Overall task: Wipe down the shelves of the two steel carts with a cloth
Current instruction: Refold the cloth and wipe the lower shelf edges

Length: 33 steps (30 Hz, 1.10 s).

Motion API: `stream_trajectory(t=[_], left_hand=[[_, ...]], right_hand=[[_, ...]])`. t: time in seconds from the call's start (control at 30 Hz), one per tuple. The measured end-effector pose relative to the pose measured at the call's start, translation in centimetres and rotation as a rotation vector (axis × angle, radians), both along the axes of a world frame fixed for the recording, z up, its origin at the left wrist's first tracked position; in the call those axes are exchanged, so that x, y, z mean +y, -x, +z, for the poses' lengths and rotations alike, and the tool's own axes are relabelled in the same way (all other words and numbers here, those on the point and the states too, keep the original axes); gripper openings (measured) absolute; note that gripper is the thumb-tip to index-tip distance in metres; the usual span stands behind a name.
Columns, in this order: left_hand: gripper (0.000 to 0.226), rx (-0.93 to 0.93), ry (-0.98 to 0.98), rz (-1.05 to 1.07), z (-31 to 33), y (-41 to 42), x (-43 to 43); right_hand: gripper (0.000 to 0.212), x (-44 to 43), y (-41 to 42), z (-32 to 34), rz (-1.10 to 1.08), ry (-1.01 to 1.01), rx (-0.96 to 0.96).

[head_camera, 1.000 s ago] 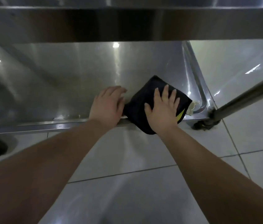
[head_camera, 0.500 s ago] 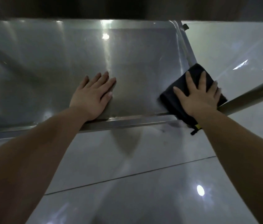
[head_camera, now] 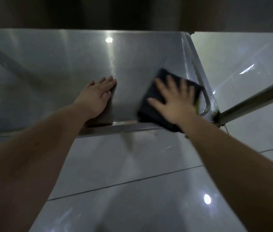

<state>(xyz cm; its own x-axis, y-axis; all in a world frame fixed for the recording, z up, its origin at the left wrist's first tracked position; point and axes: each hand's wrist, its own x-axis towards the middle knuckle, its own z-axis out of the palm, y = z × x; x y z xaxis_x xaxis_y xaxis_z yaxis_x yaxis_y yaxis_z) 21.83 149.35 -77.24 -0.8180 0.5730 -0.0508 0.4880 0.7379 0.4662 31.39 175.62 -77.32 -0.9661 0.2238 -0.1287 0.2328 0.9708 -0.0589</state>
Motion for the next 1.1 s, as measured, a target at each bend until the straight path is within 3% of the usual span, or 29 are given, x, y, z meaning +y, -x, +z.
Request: stream_trajectory(t=[0.1,0.23,0.43,0.53,0.67,0.77,0.97,1.03,1.1], left_hand=[[0.052,-0.025,0.003,0.001,-0.1,0.2,-0.1],[0.054,-0.091,-0.011,0.021,-0.7,0.8,0.0],[0.047,-0.31,-0.261,0.199,-1.3,1.8,-0.1],[0.039,-0.318,-0.327,0.277,-0.5,2.2,-0.5],[0.052,0.071,0.048,0.082,1.0,3.4,-5.0],[0.053,0.138,0.325,0.084,0.4,3.9,-9.0],[0.054,0.165,0.342,0.105,-0.9,3.0,-9.8],[0.054,0.185,0.338,0.12,-1.2,2.7,-9.9],[0.053,0.194,0.338,0.122,-1.2,2.5,-9.8]], right_hand=[[0.082,6.0,-1.5,0.4,-0.263,-0.056,-0.076],[0.082,2.5,0.0,-0.1,-0.34,-0.064,-0.08],[0.081,-13.4,1.1,-0.5,0.2,0.027,0.022],[0.079,-14.3,1.2,-0.3,0.236,0.055,0.035],[0.077,-10.3,0.4,-0.4,0.23,0.029,0.038],[0.079,-5.6,0.7,-0.2,0.13,0.028,0.029],[0.081,1.7,2.6,0.2,-0.379,0.046,-0.095],[0.081,-1.6,3.2,0.2,-0.357,0.031,-0.092],[0.081,-7.5,3.9,0.1,-0.168,0.033,-0.033]])
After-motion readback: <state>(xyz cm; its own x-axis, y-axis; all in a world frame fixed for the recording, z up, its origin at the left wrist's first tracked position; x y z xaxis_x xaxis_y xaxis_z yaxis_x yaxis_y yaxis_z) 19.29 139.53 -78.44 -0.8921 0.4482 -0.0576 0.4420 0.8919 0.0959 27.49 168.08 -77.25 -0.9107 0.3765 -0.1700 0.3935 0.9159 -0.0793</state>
